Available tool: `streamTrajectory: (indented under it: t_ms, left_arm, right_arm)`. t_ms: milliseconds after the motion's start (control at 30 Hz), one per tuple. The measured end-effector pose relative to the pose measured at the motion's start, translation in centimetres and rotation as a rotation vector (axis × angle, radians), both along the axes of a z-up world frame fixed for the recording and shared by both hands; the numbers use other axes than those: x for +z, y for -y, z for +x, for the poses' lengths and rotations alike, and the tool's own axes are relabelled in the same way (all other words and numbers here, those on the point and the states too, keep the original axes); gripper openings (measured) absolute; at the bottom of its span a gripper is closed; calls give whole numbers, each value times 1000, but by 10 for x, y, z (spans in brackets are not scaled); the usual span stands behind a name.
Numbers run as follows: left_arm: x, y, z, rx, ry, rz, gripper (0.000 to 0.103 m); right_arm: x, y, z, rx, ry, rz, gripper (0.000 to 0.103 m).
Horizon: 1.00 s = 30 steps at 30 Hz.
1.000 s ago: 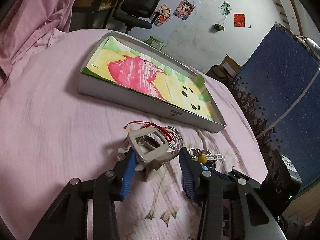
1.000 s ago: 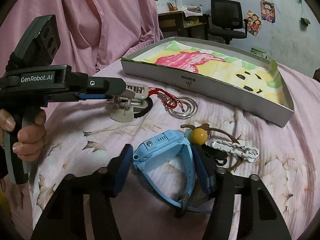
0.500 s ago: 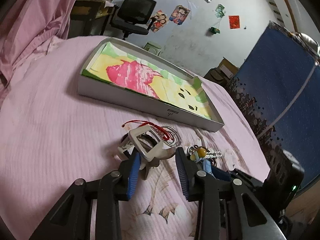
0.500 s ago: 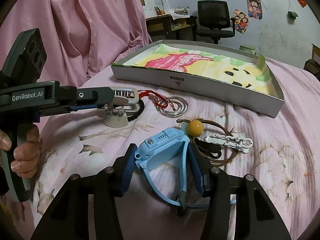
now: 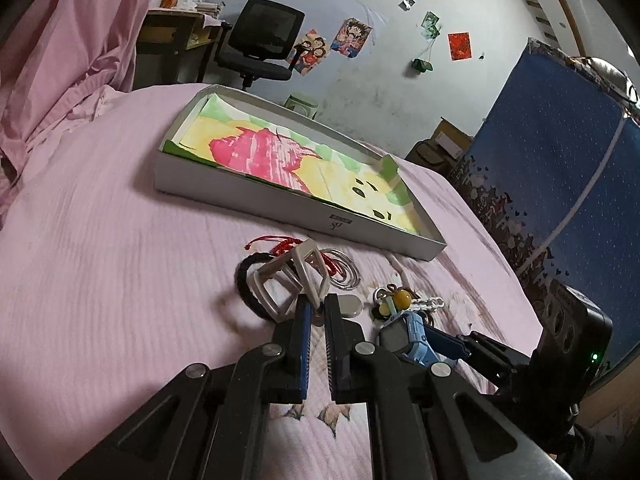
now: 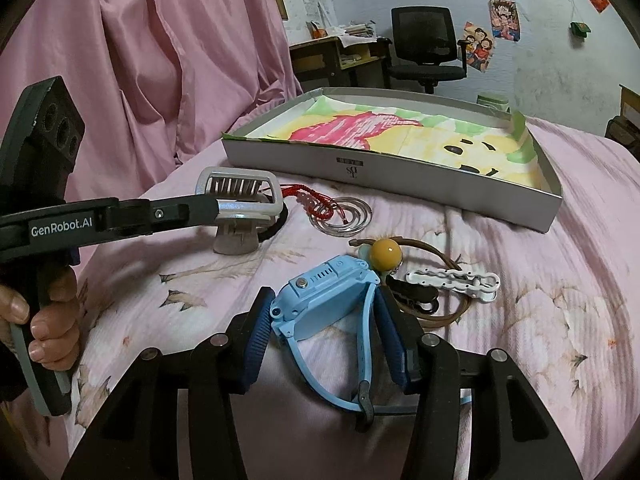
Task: Organize jewelry
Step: 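Carry the clip and watch into the tray and open both tools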
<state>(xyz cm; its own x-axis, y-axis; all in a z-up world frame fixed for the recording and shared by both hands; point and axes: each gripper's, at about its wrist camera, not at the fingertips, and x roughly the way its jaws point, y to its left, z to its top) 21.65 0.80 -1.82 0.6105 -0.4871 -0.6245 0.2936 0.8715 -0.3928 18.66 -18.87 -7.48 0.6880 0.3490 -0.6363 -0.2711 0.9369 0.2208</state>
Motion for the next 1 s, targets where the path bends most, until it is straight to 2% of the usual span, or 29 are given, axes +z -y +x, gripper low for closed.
streamTrajectory:
  t_ms: [200,433,567,767,1000]
  left_arm:
    - [7,14,-17,-29,84,80,4]
    - [35,19,-23,-47,194,130,4]
    - [61,18,-5,-59,222,145,4]
    - [88,16,42,-57,232,193,4]
    - [75,16,92,-22,228,178,4]
  right_arm:
    - [3,2,-4,-4,29,20,46]
    - [25,17,-7,-33,102,57,45]
    - [43,24,9,-39,135,46,45]
    - [78,30,62,-39,184,42,44]
    - [88,13,125,-6,212,0,44]
